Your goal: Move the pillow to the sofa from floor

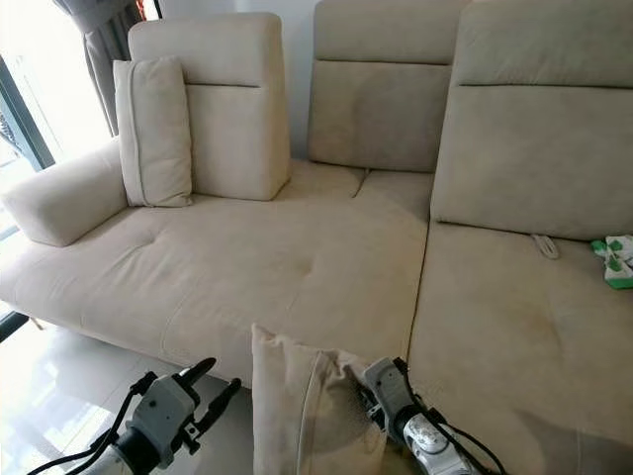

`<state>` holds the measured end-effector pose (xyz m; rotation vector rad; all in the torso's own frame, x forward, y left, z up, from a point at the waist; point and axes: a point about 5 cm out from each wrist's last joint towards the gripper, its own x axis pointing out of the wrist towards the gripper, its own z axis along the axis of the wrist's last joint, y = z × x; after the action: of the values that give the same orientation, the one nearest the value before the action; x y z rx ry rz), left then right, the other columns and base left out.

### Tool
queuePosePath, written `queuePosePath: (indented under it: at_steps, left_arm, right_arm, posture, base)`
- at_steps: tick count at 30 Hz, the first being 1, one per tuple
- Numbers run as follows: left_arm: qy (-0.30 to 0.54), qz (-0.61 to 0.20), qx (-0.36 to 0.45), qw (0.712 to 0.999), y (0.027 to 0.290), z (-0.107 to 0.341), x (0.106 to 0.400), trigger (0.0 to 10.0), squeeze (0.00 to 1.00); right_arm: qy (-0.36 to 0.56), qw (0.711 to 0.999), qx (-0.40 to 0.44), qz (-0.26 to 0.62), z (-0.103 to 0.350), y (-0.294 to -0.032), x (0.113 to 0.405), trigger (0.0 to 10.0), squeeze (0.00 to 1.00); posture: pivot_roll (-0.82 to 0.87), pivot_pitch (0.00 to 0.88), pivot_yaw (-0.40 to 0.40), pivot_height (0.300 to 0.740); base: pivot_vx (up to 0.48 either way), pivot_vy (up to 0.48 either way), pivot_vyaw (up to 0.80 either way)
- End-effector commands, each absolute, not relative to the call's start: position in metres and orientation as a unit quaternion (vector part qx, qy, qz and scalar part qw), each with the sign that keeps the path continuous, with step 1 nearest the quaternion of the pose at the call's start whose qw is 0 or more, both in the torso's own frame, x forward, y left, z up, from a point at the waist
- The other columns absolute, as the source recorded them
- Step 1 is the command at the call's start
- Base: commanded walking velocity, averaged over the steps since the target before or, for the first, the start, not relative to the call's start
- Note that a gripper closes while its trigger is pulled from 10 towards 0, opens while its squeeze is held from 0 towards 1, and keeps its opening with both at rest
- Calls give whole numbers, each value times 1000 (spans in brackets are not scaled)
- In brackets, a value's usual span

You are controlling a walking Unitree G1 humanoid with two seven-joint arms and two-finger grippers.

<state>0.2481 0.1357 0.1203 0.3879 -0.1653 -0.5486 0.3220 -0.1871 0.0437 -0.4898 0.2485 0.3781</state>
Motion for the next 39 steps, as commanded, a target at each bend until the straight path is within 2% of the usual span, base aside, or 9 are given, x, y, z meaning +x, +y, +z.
queuePosePath:
  at_steps: [1,8,16,18,22,24,25,28,39]
  left_arm:
    - [-67,-267,196,941,137,115,247,10000,0]
    - [-67,-301,228,924,132,113,255,10000,0]
    - [-9,-357,227,906,141,100,268,10000,0]
    - [0,-374,258,891,145,99,275,10000,0]
    - [22,-388,246,888,150,98,283,10000,0]
    - [31,-403,266,875,152,99,290,10000,0]
    - [31,-403,266,875,152,99,290,10000,0]
    - [35,-425,314,849,152,97,296,10000,0]
    - [59,-458,403,790,154,95,304,10000,0]
  right_arm:
    - [122,942,-245,192,39,-183,318,0,0]
    - [89,923,-311,210,35,-183,308,0,0]
    - [38,887,-392,241,30,-188,290,0,0]
    - [15,863,-427,270,31,-188,283,0,0]
    - [-16,835,-460,300,34,-185,278,0,0]
    - [-55,805,-491,329,41,-180,275,0,0]
    - [-55,805,-491,329,41,-180,275,0,0]
    - [-90,775,-518,352,51,-175,276,0,0]
    - [-155,724,-554,380,79,-163,284,0,0]
  posture:
    - [263,92,71,555]
    - [220,73,56,555]
    - [150,48,43,555]
    - [120,33,40,555]
    - [104,27,38,555]
    - [92,20,36,555]
    - [92,20,36,555]
    - [80,11,29,555]
    - [71,0,4,555]
  base:
    - [0,0,0]
    - [0,0,0]
    - [0,0,0]
    - [0,0,0]
    - [0,0,0]
    - [0,0,0]
    - [0,0,0]
    - [0,0,0]
    - [0,0,0]
